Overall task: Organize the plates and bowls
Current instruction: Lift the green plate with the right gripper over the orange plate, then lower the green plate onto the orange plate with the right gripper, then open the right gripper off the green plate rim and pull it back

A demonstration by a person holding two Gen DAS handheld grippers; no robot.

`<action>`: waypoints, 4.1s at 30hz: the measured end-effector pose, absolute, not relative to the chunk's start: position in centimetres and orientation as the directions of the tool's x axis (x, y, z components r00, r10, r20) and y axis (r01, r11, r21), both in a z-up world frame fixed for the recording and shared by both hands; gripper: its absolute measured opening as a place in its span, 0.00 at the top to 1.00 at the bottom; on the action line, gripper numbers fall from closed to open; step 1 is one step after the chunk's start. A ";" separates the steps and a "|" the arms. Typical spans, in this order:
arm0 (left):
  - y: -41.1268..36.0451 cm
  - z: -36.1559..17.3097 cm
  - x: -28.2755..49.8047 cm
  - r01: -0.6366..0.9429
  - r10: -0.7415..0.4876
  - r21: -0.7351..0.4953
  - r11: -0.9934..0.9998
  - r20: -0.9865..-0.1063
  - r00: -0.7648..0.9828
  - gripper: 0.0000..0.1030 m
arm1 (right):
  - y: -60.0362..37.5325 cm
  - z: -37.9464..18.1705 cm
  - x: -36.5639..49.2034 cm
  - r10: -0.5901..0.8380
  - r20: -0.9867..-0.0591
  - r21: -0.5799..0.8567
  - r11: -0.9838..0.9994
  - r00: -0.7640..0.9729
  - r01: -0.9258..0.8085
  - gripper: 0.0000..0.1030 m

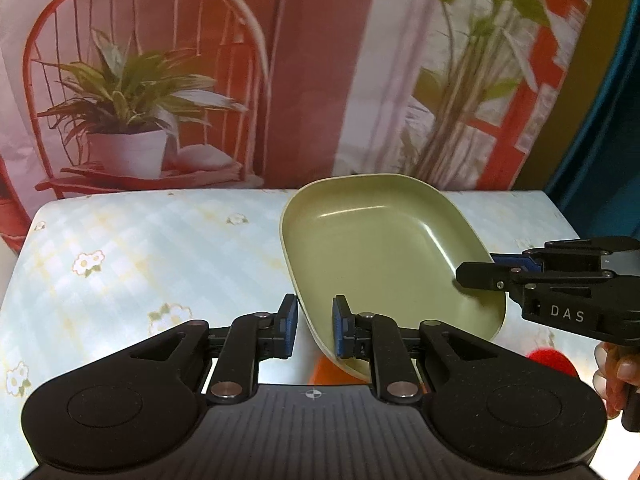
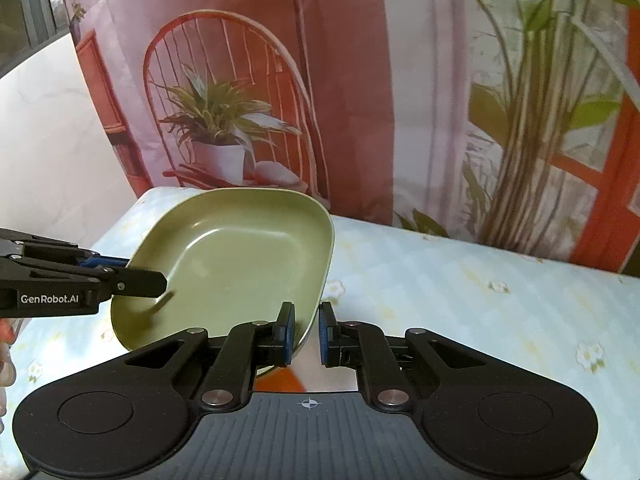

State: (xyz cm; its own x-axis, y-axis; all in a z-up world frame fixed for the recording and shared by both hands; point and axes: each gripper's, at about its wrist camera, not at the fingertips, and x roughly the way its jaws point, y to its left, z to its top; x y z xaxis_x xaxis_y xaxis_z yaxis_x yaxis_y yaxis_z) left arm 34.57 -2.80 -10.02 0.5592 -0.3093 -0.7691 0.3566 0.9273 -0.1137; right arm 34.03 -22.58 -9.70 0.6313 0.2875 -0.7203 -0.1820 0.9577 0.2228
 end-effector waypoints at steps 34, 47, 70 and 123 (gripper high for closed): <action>-3.6 -12.1 30.2 0.413 -0.336 -0.124 0.902 -0.801 0.495 0.82 | -23.7 -11.9 26.6 0.292 -0.737 0.270 0.954 0.609 -0.132 0.87; -3.3 -12.5 30.2 0.408 -0.332 -0.125 0.904 -0.808 0.487 0.82 | -23.6 -12.1 26.6 0.301 -0.735 0.279 0.951 0.608 -0.134 0.87; -3.1 -14.4 32.3 0.382 -0.290 -0.097 0.919 -0.823 0.489 0.82 | -21.5 -13.4 25.3 0.358 -0.760 0.315 0.933 0.542 -0.175 0.83; -1.9 -15.0 33.6 0.345 -0.328 -0.166 0.924 -0.807 0.490 0.78 | -22.0 -14.3 31.1 0.233 -0.785 0.207 0.972 0.573 -0.112 0.96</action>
State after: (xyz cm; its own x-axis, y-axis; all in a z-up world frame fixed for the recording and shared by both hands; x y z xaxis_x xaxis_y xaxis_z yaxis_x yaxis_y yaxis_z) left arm 33.61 -1.85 -14.99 0.4903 -0.3282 -0.8074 0.3449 0.9238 -0.1661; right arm 31.11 -22.03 -14.28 0.5735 0.2333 -0.7853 -0.1121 0.9719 0.2068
